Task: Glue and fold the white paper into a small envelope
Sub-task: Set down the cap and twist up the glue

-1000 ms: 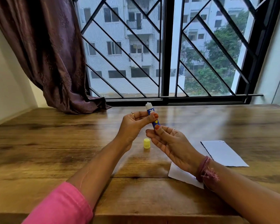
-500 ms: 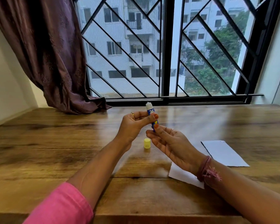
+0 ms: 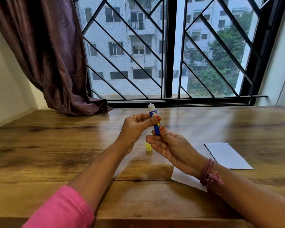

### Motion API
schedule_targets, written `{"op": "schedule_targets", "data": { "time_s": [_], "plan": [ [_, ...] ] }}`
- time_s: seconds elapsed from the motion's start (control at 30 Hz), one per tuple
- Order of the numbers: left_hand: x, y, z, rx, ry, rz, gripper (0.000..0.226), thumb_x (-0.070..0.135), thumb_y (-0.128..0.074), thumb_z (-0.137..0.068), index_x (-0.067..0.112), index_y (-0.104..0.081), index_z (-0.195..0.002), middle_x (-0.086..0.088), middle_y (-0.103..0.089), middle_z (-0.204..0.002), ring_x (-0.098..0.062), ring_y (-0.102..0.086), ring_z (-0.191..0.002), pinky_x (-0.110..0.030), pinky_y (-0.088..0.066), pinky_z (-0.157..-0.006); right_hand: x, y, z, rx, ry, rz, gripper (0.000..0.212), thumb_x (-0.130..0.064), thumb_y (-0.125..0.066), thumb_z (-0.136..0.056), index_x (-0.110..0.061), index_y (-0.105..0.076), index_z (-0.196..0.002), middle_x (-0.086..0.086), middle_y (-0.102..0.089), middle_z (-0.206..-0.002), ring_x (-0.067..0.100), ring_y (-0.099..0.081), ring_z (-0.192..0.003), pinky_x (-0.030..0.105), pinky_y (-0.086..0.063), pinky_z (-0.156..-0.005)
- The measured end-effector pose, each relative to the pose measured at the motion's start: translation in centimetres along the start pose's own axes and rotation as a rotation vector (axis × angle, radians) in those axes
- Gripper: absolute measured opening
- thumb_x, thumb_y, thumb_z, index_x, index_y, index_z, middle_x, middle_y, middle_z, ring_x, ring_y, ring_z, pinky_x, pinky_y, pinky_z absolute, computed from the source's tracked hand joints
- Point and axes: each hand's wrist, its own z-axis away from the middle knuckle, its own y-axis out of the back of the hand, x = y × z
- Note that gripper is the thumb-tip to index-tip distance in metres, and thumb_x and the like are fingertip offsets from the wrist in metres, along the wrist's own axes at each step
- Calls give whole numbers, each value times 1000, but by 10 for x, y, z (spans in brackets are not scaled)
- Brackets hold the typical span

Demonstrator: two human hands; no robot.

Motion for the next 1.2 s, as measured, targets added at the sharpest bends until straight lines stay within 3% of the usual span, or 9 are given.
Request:
{"op": "schedule_targets", "data": {
  "time_s": [0.33, 0.57, 0.7, 0.8, 1.0, 1.2],
  "plan": [
    [0, 1, -1, -12, 27, 20, 23, 34, -81, -63, 20, -76, -81, -1, -75, -85, -12, -70, -89, -22, -50, -82, 1, 2, -2, -22, -68, -73, 39, -36, -44, -96, -3, -62, -105, 13, -73, -87, 16, -71, -76, 23, -57, -63],
    [-1, 1, -1, 13, -1, -2, 31, 32, -81, -61, 17, -74, -87, -4, -76, -89, -15, -71, -91, -18, -52, -76, -2, 5, -1, 14, 17, -28, 33, -19, -66, -79, -2, -63, -107, 10, -72, -87, 12, -70, -77, 19, -56, -65],
    [-4, -1, 0, 9, -1, -18, 29, 30, -82, -63, 16, -74, -86, -4, -76, -88, -14, -71, -87, -14, -51, -71, -1, 4, -1, 25, 19, -5, 33, -14, -64, -78, 1, -61, -107, 11, -73, -86, 12, -71, -77, 18, -56, -66],
    [-4, 0, -1, 10, 2, -21, 31, 30, -82, -61, 15, -73, -87, -4, -76, -88, -14, -71, -87, -15, -52, -71, -1, 4, 0, 25, 20, 2, 22, -12, -57, -89, 1, -60, -106, 12, -73, -86, 13, -71, -79, 19, -57, -68],
    [-4, 0, -1, 10, 7, -24, 28, 31, -82, -62, 18, -74, -86, -3, -76, -87, -13, -71, -86, -16, -52, -72, 0, 4, 0, -4, -7, -21, 26, -15, -50, -95, 2, -59, -112, 15, -73, -92, 16, -72, -85, 21, -57, -70],
    [-7, -4, 2, -5, 16, -23, 44, 40, -80, -59, 13, -72, -93, -8, -75, -89, -21, -72, -85, -23, -55, -70, -7, 5, -3, -20, 67, -132, 42, -15, -63, -82, 2, -58, -120, 21, -67, -115, 25, -68, -102, 28, -57, -82]
  ]
}}
